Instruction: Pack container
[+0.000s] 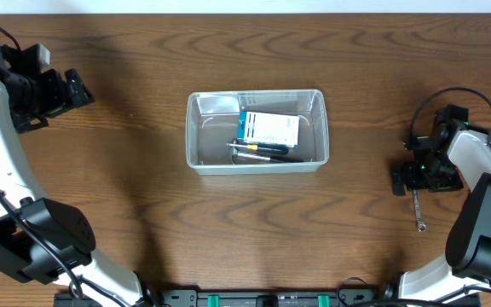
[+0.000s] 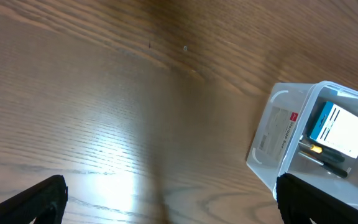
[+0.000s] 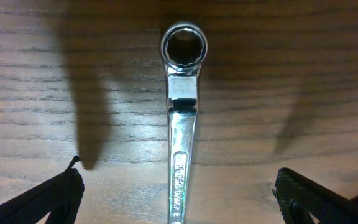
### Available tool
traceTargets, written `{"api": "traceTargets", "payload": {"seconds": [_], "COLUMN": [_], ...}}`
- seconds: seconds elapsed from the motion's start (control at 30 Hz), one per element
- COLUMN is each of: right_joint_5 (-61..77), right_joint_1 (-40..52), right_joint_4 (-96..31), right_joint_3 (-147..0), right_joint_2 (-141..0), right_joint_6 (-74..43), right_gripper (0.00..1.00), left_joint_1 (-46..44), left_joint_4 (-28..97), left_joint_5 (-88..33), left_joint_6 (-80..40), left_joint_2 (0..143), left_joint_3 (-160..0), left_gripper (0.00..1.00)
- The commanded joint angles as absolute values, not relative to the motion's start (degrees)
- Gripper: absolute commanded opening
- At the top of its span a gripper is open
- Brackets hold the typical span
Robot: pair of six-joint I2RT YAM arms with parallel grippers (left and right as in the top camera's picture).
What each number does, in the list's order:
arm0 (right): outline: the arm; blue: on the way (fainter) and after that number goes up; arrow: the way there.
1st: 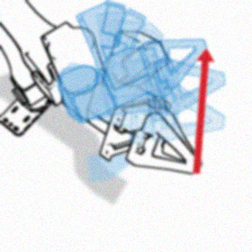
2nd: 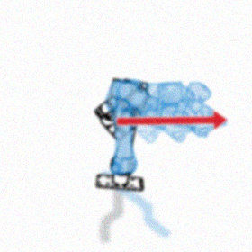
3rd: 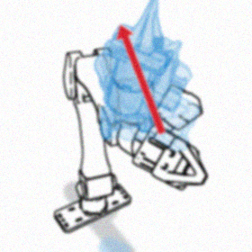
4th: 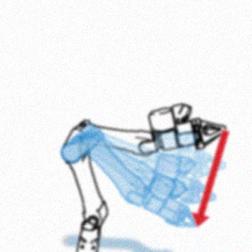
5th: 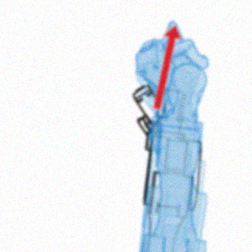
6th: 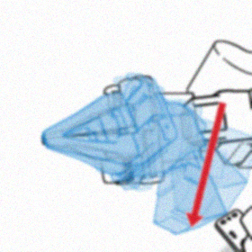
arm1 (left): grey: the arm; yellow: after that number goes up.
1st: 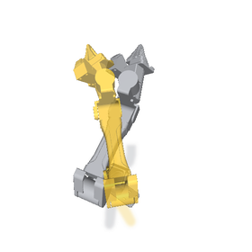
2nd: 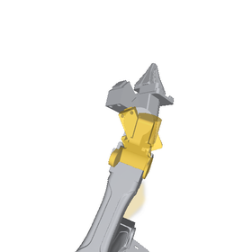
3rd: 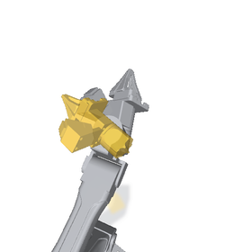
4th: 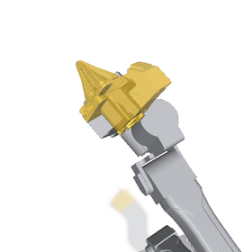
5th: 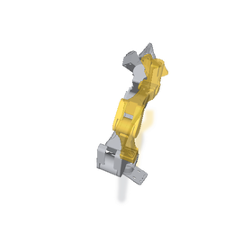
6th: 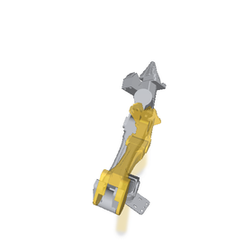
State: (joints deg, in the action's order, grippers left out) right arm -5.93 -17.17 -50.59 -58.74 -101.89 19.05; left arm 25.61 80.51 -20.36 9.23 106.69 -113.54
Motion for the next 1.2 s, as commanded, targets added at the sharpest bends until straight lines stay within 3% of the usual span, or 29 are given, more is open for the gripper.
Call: {"api": "traceTargets", "payload": {"seconds": [0.0,1.17], "right_joint_5": [-6.2,-6.2], "right_joint_1": [-16.8,-17.0], "right_joint_4": [-50.3,-47.7], "right_joint_3": [-58.3,-58.3], "right_joint_2": [-102.3,-102.3], "right_joint_6": [18.0,17.6], "right_gripper": [0.99,0.99], "left_joint_1": [25.6,25.6], "left_joint_4": [80.5,80.5], "left_joint_5": [-19.9,-19.9], "left_joint_6": [9.6,9.6], "left_joint_2": [107.3,107.3], "left_joint_3": [-113.5,-113.5], "left_gripper": [0.98,0.98]}}
